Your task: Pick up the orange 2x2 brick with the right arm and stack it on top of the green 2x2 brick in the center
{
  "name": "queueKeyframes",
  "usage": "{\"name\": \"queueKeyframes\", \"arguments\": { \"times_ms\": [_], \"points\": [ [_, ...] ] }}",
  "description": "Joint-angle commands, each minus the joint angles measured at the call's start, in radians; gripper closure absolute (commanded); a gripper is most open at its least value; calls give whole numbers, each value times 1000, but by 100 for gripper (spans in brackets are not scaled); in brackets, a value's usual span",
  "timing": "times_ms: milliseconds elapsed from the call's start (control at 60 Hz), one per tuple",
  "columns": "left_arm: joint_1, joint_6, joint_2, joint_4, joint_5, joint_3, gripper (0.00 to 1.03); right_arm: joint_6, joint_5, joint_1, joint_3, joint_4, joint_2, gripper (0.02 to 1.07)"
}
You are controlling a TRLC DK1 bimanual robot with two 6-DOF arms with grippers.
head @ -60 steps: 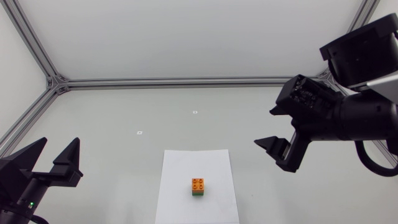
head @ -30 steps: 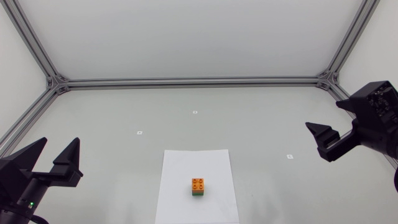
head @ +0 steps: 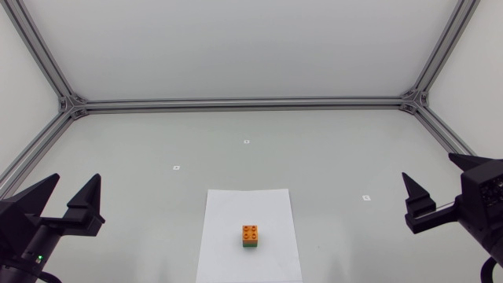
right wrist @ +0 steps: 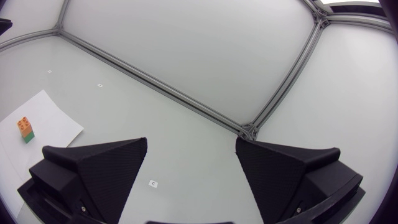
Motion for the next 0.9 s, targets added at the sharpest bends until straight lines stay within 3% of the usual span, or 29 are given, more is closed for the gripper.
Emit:
{"name": "queueKeyframes", "arguments": {
  "times_ms": [0, 883],
  "points": [
    [4, 13, -8, -15, 6, -41, 4, 55, 4, -6, -44, 34, -29, 6],
    [4, 13, -8, -13, 6, -41, 4, 491, -35, -6, -301, 282, -249, 6]
  ]
}}
